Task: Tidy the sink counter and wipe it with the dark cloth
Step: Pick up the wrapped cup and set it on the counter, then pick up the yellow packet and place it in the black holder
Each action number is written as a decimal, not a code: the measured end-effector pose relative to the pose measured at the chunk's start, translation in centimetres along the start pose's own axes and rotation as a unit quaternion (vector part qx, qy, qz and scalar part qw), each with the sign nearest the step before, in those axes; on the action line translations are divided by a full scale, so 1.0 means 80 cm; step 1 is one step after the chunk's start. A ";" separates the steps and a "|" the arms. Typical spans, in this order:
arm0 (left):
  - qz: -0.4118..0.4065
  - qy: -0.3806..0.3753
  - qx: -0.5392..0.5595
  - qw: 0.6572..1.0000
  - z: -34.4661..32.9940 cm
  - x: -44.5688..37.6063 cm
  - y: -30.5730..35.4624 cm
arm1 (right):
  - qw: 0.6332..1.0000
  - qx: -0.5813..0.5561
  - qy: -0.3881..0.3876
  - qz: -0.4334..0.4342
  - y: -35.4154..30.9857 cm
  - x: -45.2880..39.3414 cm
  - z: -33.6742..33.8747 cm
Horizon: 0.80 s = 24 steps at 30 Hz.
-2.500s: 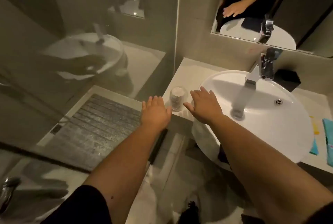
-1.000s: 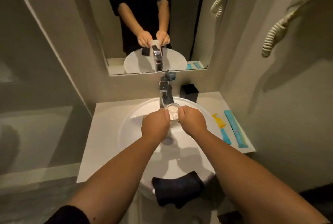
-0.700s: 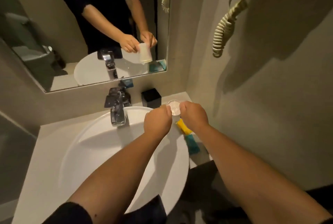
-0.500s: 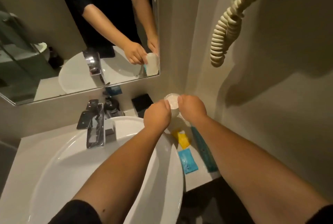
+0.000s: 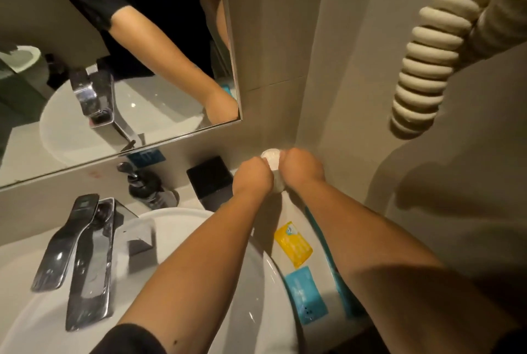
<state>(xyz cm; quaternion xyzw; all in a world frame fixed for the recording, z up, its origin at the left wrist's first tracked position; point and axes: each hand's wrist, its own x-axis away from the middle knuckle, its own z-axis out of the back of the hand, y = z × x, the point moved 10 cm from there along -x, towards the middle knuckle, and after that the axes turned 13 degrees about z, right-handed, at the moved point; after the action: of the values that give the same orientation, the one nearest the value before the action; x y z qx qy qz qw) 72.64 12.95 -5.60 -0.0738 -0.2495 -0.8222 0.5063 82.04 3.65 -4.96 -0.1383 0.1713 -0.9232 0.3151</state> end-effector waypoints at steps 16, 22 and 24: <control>-0.269 0.033 -0.153 0.950 -0.008 0.131 -0.085 | 0.992 0.091 -0.034 0.082 0.013 0.150 -0.033; -0.334 0.028 -0.239 0.911 -0.029 0.128 -0.122 | 0.989 0.085 -0.122 0.006 0.041 0.155 -0.099; -0.339 0.030 -0.238 0.910 -0.032 0.129 -0.123 | 0.992 0.013 -0.128 -0.014 0.040 0.148 -0.093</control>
<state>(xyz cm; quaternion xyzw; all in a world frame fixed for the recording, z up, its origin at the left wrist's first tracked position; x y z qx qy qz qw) 59.49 7.10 -7.27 -0.0781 -0.0413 -0.9811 0.1722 71.97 -4.45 -11.22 -0.2531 0.1154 -0.9046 0.3230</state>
